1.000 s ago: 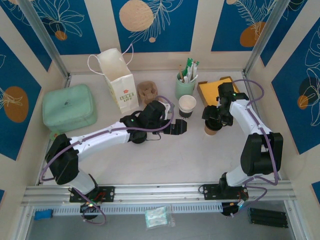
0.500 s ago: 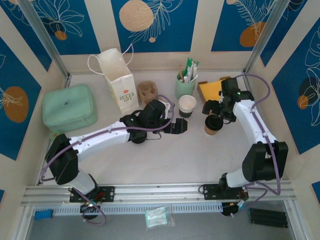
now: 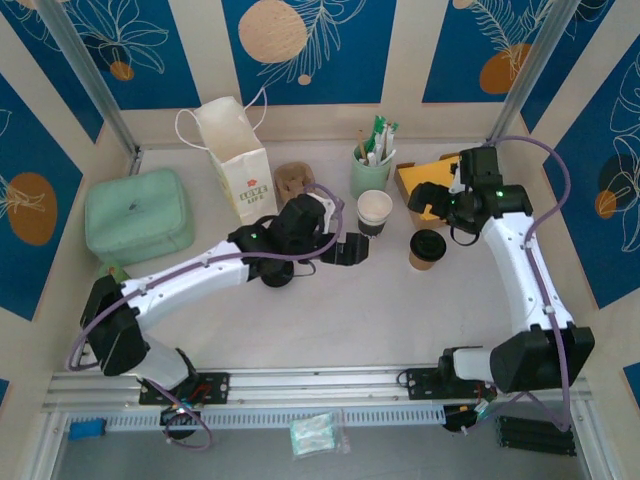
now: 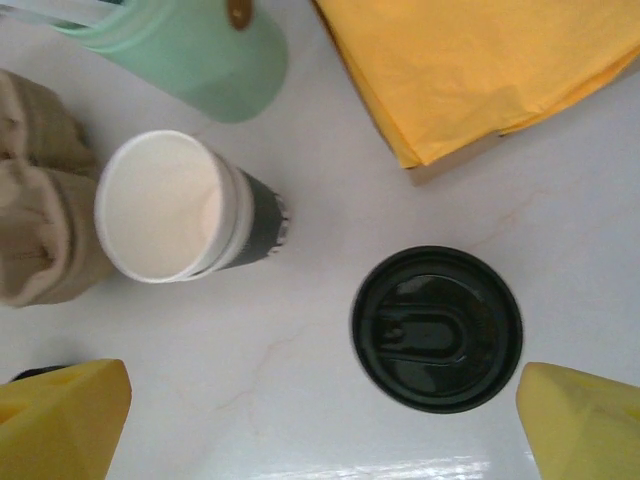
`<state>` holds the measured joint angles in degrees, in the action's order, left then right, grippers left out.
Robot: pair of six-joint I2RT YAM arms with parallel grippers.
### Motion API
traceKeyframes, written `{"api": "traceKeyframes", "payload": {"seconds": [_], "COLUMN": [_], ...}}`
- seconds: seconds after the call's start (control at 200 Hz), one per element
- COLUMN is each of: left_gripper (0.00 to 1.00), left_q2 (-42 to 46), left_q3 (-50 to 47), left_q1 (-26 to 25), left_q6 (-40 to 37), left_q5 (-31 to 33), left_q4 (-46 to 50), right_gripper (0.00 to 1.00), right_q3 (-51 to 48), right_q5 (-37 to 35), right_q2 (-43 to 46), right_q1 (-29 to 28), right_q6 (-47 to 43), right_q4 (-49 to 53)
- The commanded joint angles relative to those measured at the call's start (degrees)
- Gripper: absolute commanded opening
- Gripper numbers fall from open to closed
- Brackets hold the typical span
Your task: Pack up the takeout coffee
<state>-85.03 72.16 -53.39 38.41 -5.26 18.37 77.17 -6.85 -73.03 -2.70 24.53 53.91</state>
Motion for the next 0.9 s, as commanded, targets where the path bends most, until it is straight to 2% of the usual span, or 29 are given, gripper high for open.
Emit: {"api": "traceKeyframes", "payload": {"seconds": [0.0,0.115,0.4,0.535,0.725,0.895], "left_gripper": [0.99,0.99,0.99,1.00,0.99,0.99], "left_q2": [3.3,5.7,12.7,16.3,21.4,24.7], "left_q3": [2.0,1.6,-1.8,-4.3,-8.5,-13.0], "left_q1": [0.2,0.9,5.6,8.7,13.4,16.2], "left_q6": [-2.6,-3.4,-4.3,-4.3,-4.3,-3.7], "left_q5": [3.6,5.5,8.1,8.3,7.8,6.7], "left_q4": [3.7,5.5,9.5,11.1,13.0,14.5], "right_gripper": [0.99,0.99,0.99,0.98,0.85,0.82], "right_q3": [0.5,-3.3,-4.4,-7.2,-10.3,-13.8], "right_q5": [9.4,17.0,22.4,22.3,23.9,21.7], "right_q2": [5.4,10.8,12.4,12.4,9.2,5.8], "right_q1": [1.7,4.4,2.5,-2.1,-10.0,-17.7], "right_q6": [2.9,6.4,10.5,11.4,12.5,15.0], "right_q4": [-4.4,-10.8,-10.8,-12.1,-15.2,-18.9]}}
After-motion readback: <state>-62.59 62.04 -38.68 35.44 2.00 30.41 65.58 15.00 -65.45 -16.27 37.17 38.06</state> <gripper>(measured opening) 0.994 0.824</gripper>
